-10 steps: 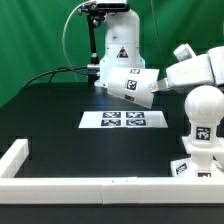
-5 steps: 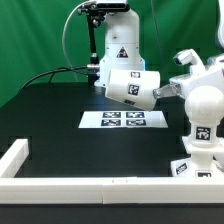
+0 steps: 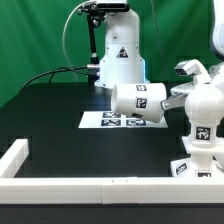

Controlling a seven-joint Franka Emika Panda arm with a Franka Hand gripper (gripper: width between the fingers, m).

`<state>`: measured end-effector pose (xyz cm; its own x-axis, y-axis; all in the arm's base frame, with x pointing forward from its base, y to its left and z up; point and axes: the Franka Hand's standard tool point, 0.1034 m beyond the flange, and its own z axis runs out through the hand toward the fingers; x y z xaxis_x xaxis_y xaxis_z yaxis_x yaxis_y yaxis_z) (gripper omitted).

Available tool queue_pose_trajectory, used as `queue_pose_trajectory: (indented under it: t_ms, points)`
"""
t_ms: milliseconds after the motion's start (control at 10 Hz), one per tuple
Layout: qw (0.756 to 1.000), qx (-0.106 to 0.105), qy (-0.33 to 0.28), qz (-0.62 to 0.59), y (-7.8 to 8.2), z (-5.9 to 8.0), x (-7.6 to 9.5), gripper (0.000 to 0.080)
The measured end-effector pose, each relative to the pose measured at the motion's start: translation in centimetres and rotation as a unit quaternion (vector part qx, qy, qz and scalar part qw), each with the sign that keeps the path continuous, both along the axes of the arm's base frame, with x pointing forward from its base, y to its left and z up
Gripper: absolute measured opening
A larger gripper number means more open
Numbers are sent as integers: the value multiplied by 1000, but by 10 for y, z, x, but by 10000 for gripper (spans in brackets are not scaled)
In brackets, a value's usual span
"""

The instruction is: Assemble lamp

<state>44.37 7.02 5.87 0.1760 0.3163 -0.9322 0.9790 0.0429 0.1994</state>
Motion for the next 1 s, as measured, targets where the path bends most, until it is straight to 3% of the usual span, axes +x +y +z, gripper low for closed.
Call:
queue_pose_trajectory:
  t_ms: [400,700,1000]
  points:
    - [1000,4,23,-17,-7,-13,4,36]
    - [999,40,26,-16,-4,-24,10,36]
    - [999,42,25,-14,-2,-24,10,40]
